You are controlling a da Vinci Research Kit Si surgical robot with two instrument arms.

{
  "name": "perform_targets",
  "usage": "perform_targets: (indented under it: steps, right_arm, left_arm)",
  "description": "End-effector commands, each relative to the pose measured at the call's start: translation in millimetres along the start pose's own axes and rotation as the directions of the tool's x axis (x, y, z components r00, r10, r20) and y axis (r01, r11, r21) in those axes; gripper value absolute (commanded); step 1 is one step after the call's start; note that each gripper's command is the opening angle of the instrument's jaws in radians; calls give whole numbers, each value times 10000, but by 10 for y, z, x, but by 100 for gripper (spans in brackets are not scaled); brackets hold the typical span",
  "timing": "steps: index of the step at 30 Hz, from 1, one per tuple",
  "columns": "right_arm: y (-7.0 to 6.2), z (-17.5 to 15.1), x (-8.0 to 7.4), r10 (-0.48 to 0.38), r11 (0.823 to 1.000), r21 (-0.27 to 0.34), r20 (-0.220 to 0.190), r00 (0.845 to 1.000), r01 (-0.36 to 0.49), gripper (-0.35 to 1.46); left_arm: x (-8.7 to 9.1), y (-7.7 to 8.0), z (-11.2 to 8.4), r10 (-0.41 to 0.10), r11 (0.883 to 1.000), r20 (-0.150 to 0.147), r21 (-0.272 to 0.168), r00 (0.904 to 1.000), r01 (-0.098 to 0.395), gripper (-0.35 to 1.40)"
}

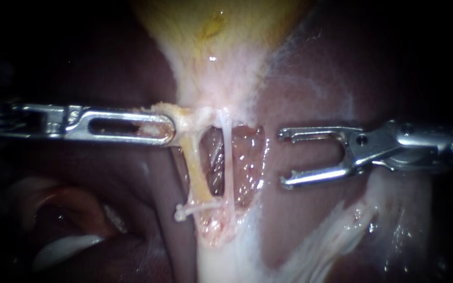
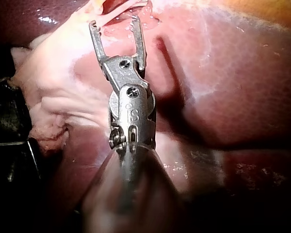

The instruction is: Going back first clip left tube

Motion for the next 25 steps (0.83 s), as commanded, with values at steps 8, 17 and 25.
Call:
perform_targets:
  steps: [8, 17, 25]
  right_arm:
    - [-2, -1, -1, -64, 10000, 47, -1, 10000, 64, 50]
    - [-3, -1, 0, -183, 9998, 55, 4, 9998, 182, 50]
    - [-4, -1, 0, -181, 9998, 87, 0, 9998, 181, 50]
  left_arm:
    - [7, 26, 37, 129, 9999, 23, -91, 9999, -128, -35]
    - [1, 38, 60, 161, 9998, -65, -73, 9998, -162, -35]
    - [2, 36, 59, 160, 9998, -63, -76, 9999, -160, -35]
